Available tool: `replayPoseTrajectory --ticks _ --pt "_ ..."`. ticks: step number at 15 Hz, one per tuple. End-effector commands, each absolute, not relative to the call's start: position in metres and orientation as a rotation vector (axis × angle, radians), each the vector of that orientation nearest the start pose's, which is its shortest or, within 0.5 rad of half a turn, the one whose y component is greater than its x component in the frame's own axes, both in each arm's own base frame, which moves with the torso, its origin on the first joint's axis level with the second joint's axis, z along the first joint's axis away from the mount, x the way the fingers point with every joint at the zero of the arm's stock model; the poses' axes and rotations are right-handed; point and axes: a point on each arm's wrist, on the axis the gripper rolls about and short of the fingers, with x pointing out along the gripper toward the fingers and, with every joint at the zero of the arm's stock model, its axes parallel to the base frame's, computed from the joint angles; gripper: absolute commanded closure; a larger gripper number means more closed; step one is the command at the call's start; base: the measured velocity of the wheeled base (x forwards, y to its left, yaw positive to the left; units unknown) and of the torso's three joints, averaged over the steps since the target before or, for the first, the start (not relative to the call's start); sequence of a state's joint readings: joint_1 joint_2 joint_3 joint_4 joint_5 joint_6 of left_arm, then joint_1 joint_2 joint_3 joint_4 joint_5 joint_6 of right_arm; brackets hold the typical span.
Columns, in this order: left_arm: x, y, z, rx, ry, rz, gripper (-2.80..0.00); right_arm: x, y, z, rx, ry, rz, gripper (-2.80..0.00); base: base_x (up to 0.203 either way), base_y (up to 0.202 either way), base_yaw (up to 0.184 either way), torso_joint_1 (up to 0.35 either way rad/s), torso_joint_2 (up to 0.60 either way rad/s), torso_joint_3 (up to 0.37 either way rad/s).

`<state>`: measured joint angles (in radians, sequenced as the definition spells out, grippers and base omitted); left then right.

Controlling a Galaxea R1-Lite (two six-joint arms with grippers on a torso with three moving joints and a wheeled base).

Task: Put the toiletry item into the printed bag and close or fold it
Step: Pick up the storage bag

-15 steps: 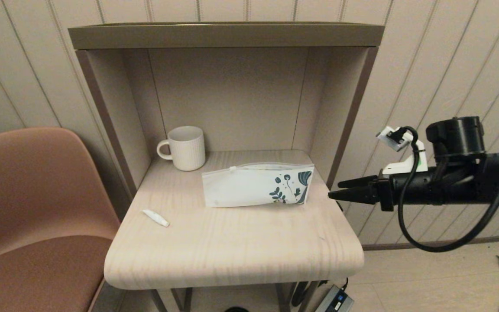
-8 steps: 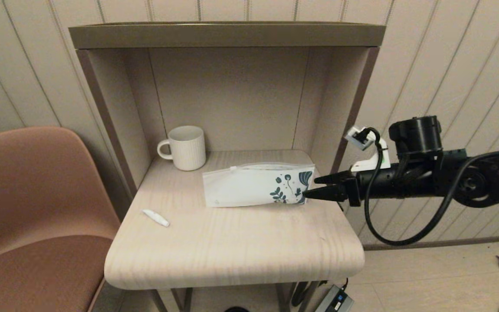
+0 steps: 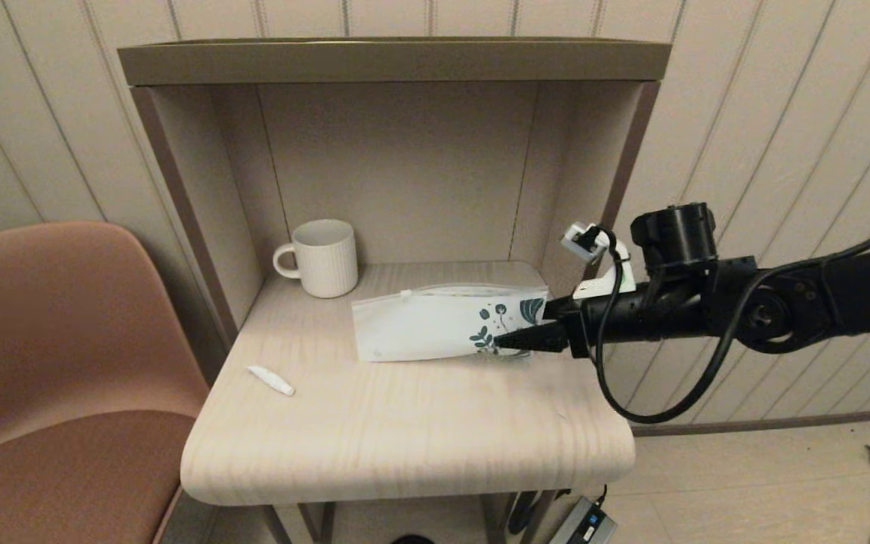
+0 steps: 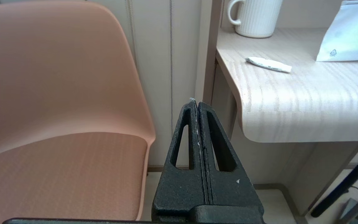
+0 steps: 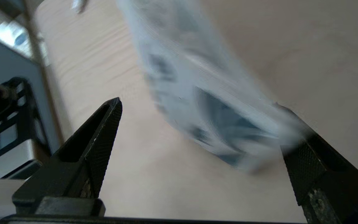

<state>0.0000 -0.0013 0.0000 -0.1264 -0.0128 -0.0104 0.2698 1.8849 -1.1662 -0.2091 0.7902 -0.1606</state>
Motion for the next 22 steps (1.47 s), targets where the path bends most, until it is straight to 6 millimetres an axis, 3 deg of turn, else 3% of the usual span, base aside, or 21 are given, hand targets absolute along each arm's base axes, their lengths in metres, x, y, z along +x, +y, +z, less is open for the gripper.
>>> replayPoseTrajectory --ticks 1,6,11,17,22 --pt "-0.024 0.0 0.088 -0.01 -0.127 -0.014 0.0 0.336 0.115 0.178 -0.006 0.439 1.091 -2.8 0.0 0.0 0.0 0.0 0.0 0.0" --pt "-0.024 0.0 0.088 -0.01 -0.127 -0.013 0.0 0.328 0.111 0.173 0.0 0.465 1.09 -2.8 0.0 0.0 0.0 0.0 0.0 0.0" --pt "-0.024 0.0 0.088 -0.01 -0.127 -0.013 0.0 0.328 0.112 0.183 -0.027 0.376 1.092 -2.8 0.0 0.0 0.0 0.0 0.0 0.0" --pt "-0.024 0.0 0.088 -0.01 -0.127 -0.014 0.0 0.331 0.115 0.162 -0.149 0.294 1.12 -2.8 0.0 0.0 0.0 0.0 0.0 0.0" --pt "-0.024 0.0 0.088 -0.01 -0.127 -0.014 0.0 0.33 0.115 0.171 -0.155 0.272 1.121 -2.8 0.0 0.0 0.0 0.0 0.0 0.0"
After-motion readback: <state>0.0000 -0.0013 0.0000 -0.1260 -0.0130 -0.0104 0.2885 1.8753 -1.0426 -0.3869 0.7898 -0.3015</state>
